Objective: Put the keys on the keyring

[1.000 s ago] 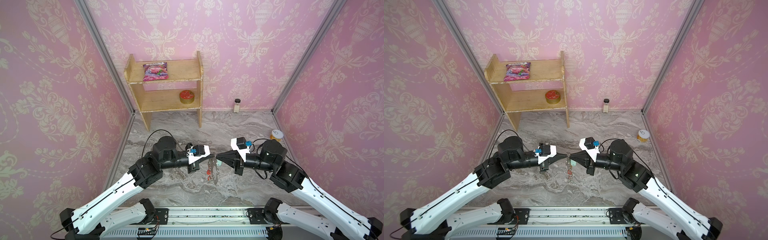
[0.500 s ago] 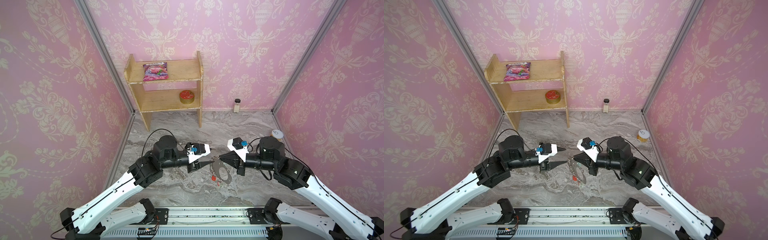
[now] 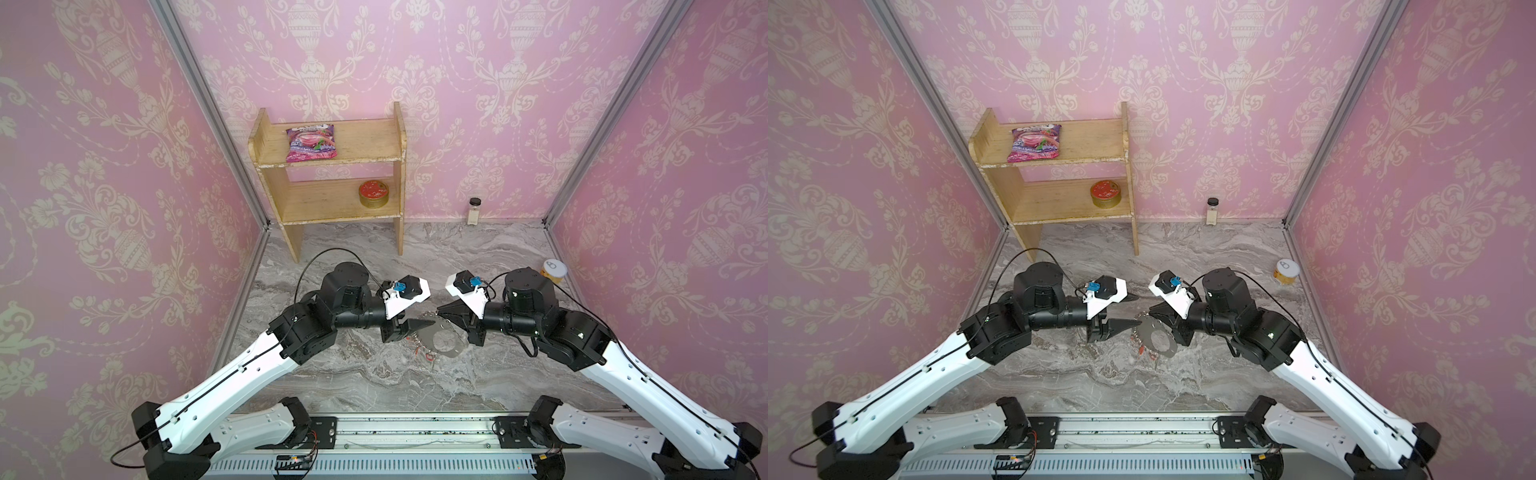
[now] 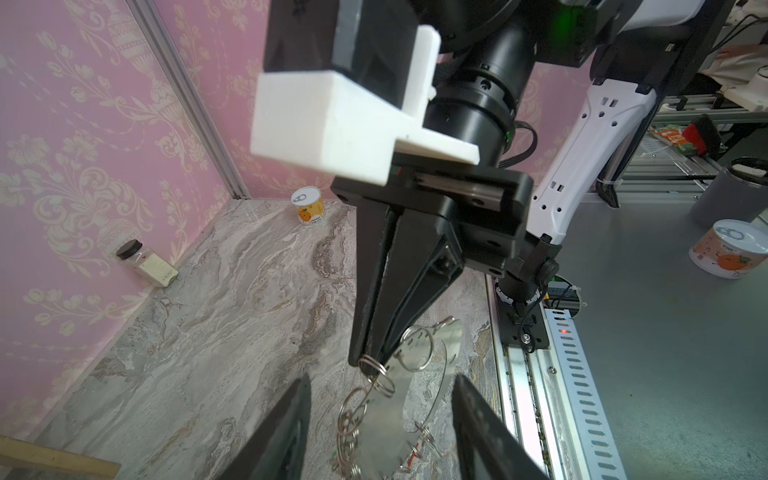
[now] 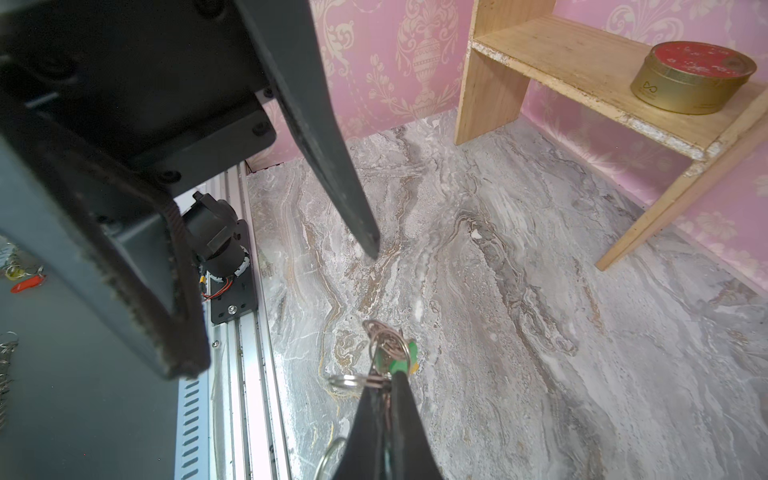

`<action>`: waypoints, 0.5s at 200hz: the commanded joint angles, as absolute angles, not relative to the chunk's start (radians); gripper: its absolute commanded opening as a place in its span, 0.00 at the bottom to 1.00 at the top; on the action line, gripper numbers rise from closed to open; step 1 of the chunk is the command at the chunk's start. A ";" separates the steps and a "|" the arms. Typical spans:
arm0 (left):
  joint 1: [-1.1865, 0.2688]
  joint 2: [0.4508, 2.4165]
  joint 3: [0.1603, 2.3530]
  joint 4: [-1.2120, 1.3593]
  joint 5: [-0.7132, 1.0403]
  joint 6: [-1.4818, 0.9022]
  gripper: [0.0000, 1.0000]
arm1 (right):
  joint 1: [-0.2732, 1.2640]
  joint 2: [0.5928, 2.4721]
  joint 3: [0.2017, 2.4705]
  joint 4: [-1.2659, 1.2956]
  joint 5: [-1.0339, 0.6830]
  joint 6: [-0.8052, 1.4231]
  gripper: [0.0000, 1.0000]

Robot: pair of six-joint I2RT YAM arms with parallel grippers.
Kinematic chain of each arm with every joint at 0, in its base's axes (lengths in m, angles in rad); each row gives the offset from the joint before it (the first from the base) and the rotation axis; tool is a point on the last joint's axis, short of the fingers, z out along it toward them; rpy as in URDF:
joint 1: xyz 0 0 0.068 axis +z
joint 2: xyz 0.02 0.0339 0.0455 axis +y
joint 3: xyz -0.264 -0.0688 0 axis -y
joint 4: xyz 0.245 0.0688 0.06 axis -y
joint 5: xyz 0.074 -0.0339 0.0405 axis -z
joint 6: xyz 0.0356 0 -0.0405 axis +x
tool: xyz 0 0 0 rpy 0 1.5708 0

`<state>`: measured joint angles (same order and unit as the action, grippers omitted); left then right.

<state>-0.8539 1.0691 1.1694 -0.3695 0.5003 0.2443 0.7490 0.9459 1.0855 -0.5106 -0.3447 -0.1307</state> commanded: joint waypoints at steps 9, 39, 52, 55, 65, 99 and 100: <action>-0.863 1.096 1.201 -0.394 0.489 0.185 0.55 | 0.760 0.930 1.127 -0.466 -0.318 -0.107 0.00; -0.877 1.127 1.215 -0.405 0.454 0.185 0.52 | 0.764 0.923 1.119 -0.454 -0.311 -0.098 0.00; -0.882 1.139 1.223 -0.405 0.447 0.185 0.52 | 0.766 0.922 1.115 -0.448 -0.309 -0.097 0.00; -0.883 1.141 1.224 -0.405 0.445 0.184 0.52 | 0.766 0.922 1.115 -0.448 -0.309 -0.096 0.00; -0.888 1.147 1.225 -0.401 0.438 0.182 0.51 | 0.769 0.921 1.114 -0.443 -0.308 -0.095 0.00; -0.895 1.168 1.235 -0.403 0.391 0.186 0.45 | 0.777 0.916 1.110 -0.436 -0.307 -0.094 0.00; -0.896 1.168 1.235 -0.404 0.391 0.186 0.45 | 0.778 0.915 1.110 -0.436 -0.307 -0.094 0.00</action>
